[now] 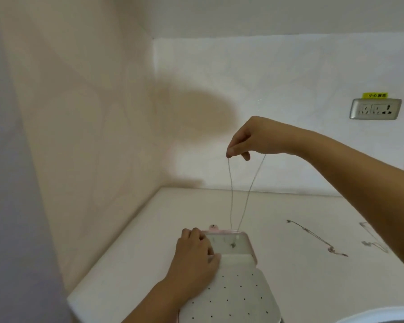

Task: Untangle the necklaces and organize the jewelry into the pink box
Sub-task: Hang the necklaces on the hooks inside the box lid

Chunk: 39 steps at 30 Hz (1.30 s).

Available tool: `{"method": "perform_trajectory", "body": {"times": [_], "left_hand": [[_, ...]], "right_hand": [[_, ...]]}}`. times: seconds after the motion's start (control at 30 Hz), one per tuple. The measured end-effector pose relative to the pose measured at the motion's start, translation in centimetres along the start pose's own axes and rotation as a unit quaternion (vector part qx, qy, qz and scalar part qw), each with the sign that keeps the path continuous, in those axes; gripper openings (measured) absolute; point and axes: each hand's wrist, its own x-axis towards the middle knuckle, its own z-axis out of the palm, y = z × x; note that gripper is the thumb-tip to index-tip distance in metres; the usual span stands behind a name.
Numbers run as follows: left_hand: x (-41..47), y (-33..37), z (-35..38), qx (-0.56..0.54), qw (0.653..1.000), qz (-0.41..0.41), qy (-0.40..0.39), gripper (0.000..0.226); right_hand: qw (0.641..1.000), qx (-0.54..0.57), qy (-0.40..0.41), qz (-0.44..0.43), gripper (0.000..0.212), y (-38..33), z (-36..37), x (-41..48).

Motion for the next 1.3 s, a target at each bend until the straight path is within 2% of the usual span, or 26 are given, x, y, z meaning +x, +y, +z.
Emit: {"method": "perform_trajectory", "body": {"times": [0.13,0.3,0.63,0.93,1.17,1.3], "left_hand": [[-0.1,0.0,0.2,-0.033,0.999,0.006,0.043,0.028],[-0.3,-0.4,0.5,-0.109,0.992,0.002,0.063,0.018],[-0.4,-0.6,0.4,-0.171,0.981,0.012,0.095,0.018],[-0.9,-0.6,0.1,-0.177,0.968,0.037,0.174,0.018],[-0.8,-0.7,0.2,-0.174,0.963,0.05,0.201,0.026],[-0.7,-0.8,0.3,-0.172,0.963,0.046,0.2,0.027]], "right_hand": [[1.0,0.027,-0.003,-0.007,0.008,0.1,-0.5,0.3],[0.999,0.04,0.002,-0.014,0.009,0.0,-0.9,0.5],[0.996,0.079,0.044,-0.026,0.008,-0.8,-1.7,0.8],[0.996,0.074,0.03,-0.036,0.008,-2.0,-1.2,1.1],[0.996,0.084,0.021,-0.031,0.009,-2.5,-0.6,0.6],[0.995,0.095,-0.017,-0.032,0.012,-2.3,0.1,0.5]]}}
